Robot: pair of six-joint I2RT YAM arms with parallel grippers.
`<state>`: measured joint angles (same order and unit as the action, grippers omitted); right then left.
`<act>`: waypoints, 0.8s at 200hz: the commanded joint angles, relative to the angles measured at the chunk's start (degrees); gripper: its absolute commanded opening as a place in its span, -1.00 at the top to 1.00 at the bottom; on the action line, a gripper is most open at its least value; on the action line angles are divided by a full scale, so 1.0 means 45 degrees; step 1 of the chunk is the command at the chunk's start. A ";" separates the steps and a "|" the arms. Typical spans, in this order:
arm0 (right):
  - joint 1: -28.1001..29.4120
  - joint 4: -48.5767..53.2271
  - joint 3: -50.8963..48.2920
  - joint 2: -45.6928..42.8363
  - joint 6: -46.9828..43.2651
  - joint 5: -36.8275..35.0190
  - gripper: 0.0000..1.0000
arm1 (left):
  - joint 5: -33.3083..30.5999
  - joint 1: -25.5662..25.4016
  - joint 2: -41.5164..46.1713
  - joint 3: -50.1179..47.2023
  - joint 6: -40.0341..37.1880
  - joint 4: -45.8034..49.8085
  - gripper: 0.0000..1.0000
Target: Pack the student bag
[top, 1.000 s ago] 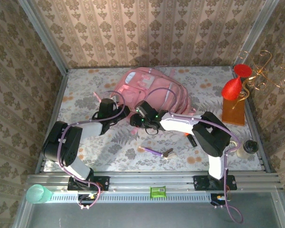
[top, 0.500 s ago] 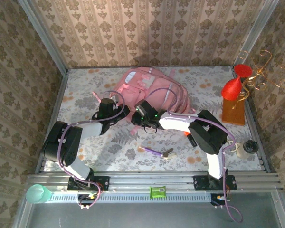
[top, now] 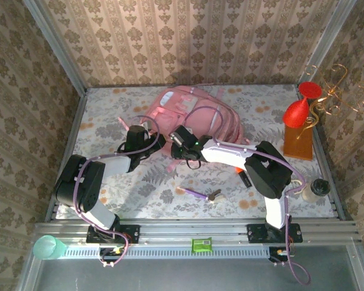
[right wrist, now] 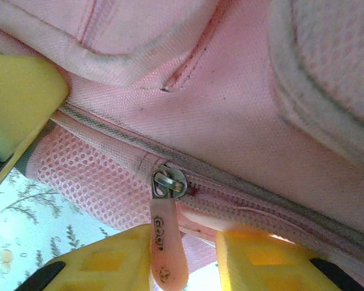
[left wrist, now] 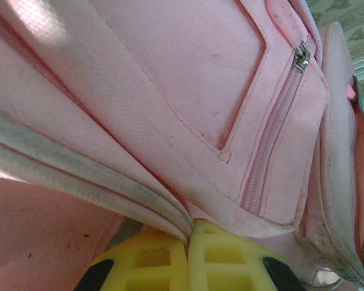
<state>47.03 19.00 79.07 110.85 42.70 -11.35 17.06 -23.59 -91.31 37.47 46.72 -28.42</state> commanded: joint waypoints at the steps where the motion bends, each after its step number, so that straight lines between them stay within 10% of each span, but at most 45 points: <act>1: 0.0301 0.1189 0.1027 0.0020 -0.1156 -0.2050 0.35 | 0.0076 -0.0056 0.0313 -0.0157 -0.0637 -0.0050 1.00; 160: 0.0625 0.1193 0.2118 0.1616 -0.0234 -0.1395 0.22 | 0.0057 -0.0038 0.0406 -0.0204 -0.0625 -0.0107 1.00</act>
<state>49.78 25.74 89.21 116.55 38.11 -18.31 17.06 -23.59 -91.31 37.19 46.46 -28.56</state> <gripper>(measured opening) 0.373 0.045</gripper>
